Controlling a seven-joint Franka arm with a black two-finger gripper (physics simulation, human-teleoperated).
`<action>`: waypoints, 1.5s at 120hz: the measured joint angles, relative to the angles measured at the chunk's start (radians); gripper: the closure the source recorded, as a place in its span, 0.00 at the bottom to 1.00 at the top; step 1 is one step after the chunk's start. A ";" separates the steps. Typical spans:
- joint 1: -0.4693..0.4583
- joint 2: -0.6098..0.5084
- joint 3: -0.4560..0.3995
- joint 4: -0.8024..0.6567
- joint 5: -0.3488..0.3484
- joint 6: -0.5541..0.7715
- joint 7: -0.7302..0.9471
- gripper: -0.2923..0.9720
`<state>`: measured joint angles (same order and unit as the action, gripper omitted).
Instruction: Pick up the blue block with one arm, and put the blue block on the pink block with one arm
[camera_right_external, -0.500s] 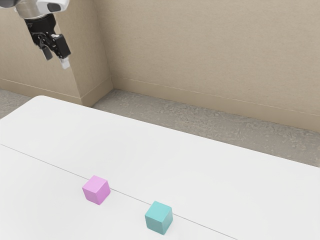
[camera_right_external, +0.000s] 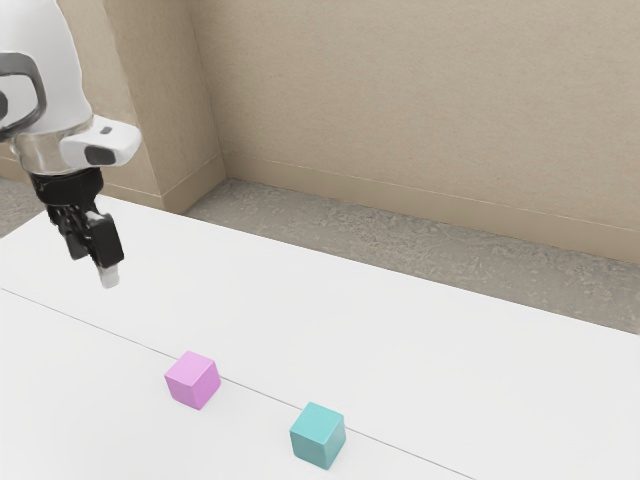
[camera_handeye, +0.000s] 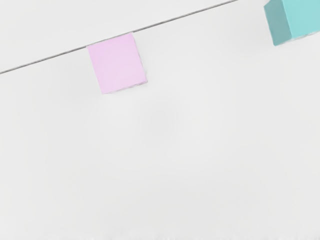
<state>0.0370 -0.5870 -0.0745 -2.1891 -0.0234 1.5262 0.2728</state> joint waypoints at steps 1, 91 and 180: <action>0.000 -0.001 -0.004 -0.019 -0.001 0.009 -0.003 0.23; 0.000 0.376 -0.299 -0.186 -0.242 0.676 -0.323 0.23; 0.005 0.626 -0.407 -0.116 -0.123 0.872 -0.688 0.23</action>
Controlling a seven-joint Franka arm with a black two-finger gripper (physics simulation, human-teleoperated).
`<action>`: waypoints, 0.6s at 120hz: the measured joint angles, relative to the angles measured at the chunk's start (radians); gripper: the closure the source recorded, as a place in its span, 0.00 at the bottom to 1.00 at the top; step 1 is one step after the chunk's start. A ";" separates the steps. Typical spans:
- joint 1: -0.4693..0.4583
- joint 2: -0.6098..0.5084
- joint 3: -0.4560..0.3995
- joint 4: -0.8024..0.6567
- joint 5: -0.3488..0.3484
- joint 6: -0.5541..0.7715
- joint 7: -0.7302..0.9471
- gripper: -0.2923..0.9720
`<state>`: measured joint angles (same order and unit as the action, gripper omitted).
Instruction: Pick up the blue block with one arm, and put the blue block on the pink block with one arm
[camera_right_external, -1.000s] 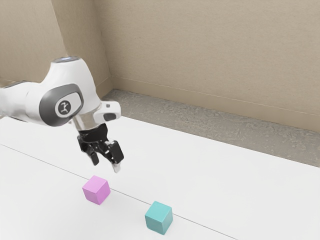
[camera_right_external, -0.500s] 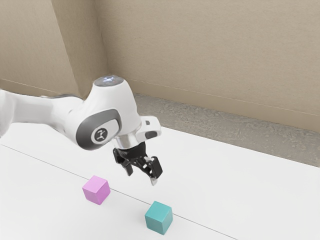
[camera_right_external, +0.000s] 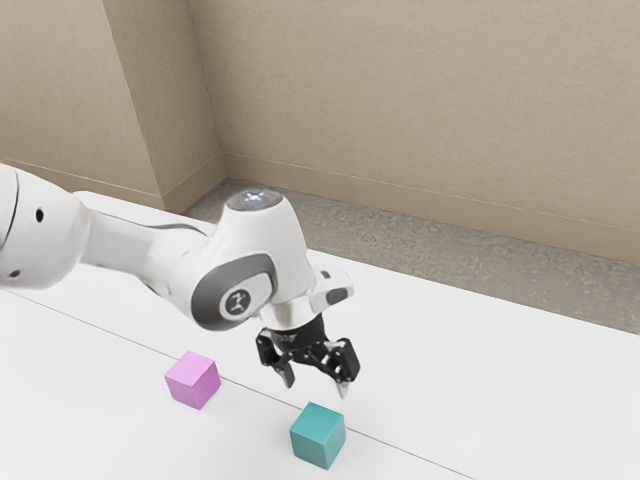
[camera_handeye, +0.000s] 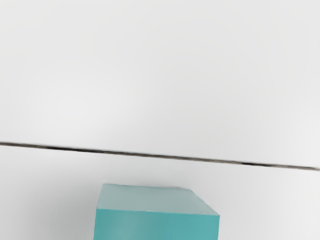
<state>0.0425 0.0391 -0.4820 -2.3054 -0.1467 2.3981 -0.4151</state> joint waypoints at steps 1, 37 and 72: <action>0.000 0.001 0.000 0.000 0.000 0.001 -0.003 0.23; -0.035 0.011 -0.002 -0.006 0.116 0.057 -0.080 0.24; -0.058 0.068 -0.006 -0.010 0.152 0.081 -0.096 0.24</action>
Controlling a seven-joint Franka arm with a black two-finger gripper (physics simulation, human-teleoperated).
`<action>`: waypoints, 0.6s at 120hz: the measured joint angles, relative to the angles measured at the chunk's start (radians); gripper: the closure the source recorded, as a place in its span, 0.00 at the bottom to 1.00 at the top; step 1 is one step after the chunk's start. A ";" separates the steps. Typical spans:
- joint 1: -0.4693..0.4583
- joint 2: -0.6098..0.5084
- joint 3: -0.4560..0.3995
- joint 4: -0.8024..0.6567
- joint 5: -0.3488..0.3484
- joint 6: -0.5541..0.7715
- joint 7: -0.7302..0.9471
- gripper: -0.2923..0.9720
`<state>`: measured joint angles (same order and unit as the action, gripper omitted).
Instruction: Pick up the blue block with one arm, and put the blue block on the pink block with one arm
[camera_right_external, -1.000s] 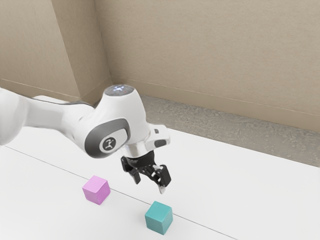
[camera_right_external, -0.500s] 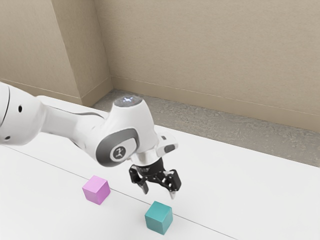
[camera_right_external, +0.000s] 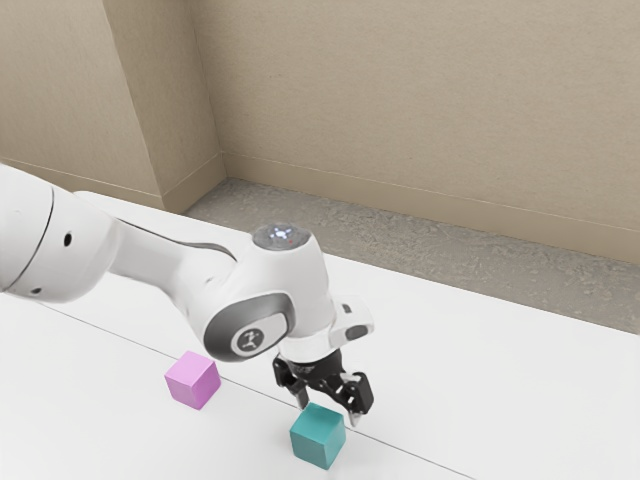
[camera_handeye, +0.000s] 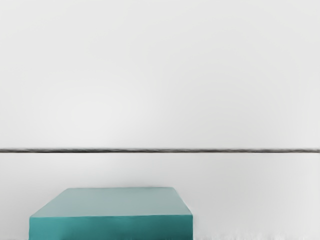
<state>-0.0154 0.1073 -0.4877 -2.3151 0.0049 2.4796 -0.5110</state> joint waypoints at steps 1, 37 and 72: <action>-0.001 0.003 0.000 0.000 0.000 0.001 0.000 0.24; -0.003 0.037 0.028 0.000 0.001 0.023 -0.011 0.24; -0.004 0.035 0.028 -0.012 0.001 0.032 -0.017 0.25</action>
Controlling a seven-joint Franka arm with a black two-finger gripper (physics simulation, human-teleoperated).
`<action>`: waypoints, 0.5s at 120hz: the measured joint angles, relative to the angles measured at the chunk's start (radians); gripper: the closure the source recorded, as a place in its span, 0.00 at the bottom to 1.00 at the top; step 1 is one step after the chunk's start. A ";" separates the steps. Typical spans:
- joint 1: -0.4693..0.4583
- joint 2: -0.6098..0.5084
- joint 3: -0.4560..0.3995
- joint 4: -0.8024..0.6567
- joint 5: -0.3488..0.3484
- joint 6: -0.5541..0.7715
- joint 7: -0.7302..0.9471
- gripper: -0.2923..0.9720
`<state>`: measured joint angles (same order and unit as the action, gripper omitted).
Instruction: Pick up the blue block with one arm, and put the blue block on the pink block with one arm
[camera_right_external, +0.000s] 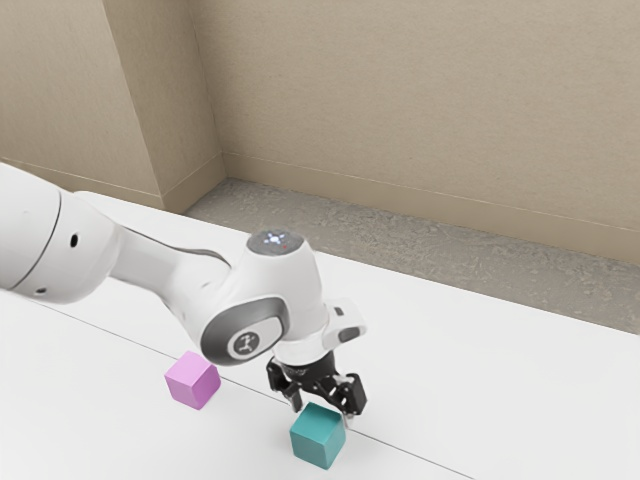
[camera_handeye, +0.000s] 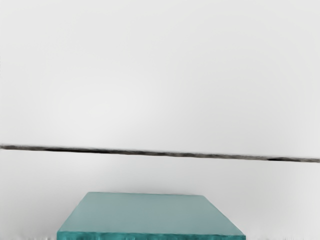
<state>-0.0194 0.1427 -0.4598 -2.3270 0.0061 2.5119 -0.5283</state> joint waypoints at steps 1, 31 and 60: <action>0.000 -0.001 0.000 -0.001 0.000 0.001 0.000 0.25; 0.000 -0.027 -0.001 -0.034 -0.016 0.014 -0.004 0.25; -0.013 -0.029 -0.003 -0.055 -0.021 0.031 0.009 0.25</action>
<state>-0.0329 0.1137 -0.4630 -2.3822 -0.0147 2.5428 -0.5195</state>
